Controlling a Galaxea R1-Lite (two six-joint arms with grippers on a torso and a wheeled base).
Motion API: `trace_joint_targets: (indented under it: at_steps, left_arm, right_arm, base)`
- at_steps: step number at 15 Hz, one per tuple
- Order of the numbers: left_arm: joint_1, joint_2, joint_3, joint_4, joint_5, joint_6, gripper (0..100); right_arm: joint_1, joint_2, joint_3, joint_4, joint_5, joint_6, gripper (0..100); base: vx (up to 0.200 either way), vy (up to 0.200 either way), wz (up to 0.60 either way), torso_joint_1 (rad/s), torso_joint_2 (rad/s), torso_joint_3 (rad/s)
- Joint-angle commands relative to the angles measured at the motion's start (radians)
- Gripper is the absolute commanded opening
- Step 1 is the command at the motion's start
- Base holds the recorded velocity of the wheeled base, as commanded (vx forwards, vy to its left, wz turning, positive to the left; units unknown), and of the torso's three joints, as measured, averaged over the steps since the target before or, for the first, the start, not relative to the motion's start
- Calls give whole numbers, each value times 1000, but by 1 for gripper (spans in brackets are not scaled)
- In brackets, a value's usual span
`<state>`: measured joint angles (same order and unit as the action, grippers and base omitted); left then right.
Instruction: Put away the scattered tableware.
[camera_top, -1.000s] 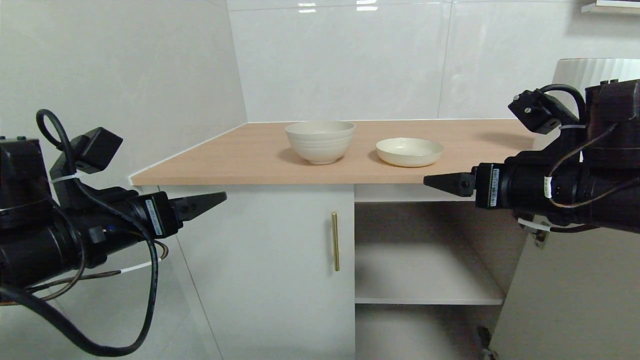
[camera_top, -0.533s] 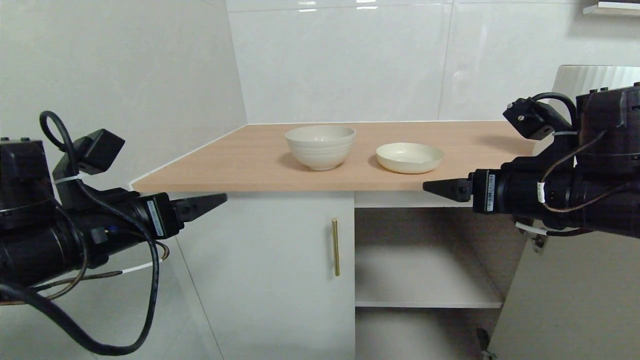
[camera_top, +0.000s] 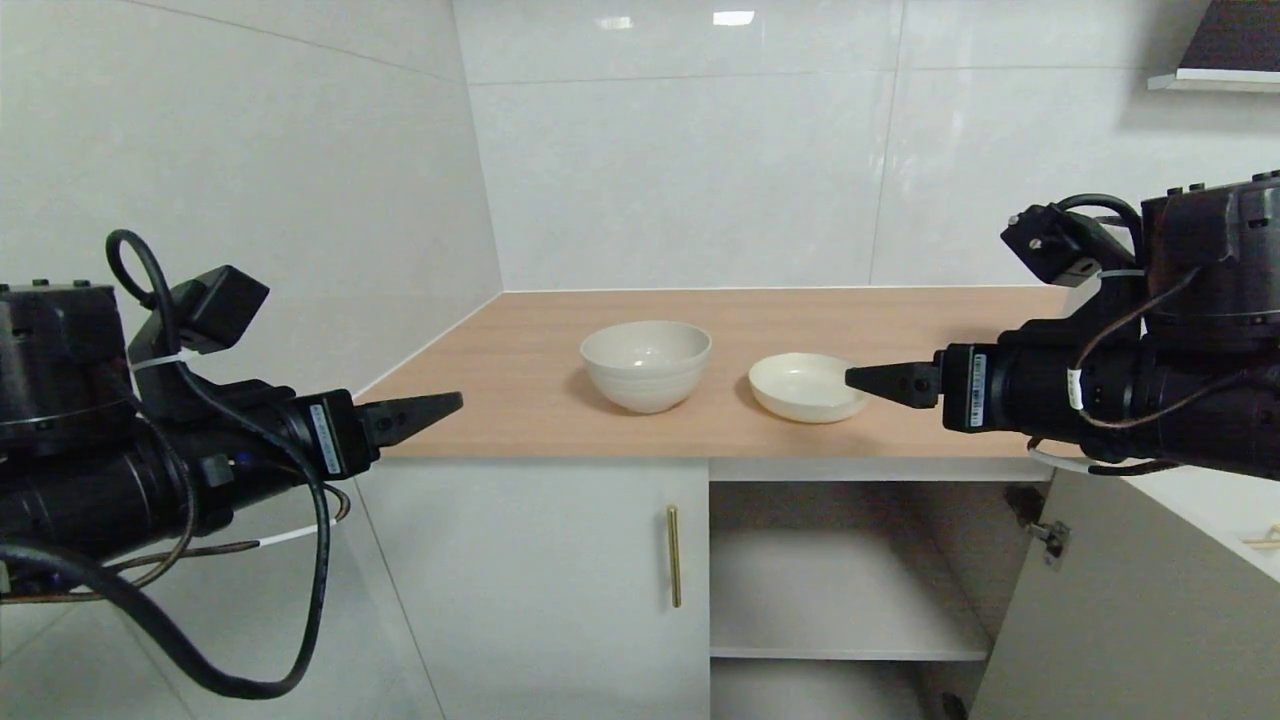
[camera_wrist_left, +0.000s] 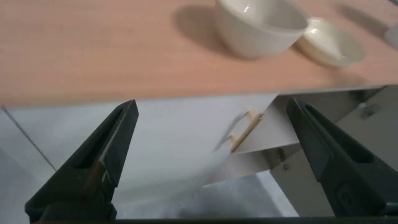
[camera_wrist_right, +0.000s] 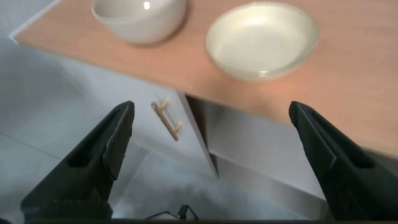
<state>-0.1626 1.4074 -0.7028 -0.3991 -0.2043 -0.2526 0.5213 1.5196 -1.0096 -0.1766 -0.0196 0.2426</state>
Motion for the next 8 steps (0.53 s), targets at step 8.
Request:
trace_joint_targets:
  at_steps: [8]
  left_arm:
    - [-23,87,-70,10,-6,1,100]
  right_arm:
    - [-14,42,2,-55,3,0,100]
  base:
    - [0,0,0,181,-433,-250]
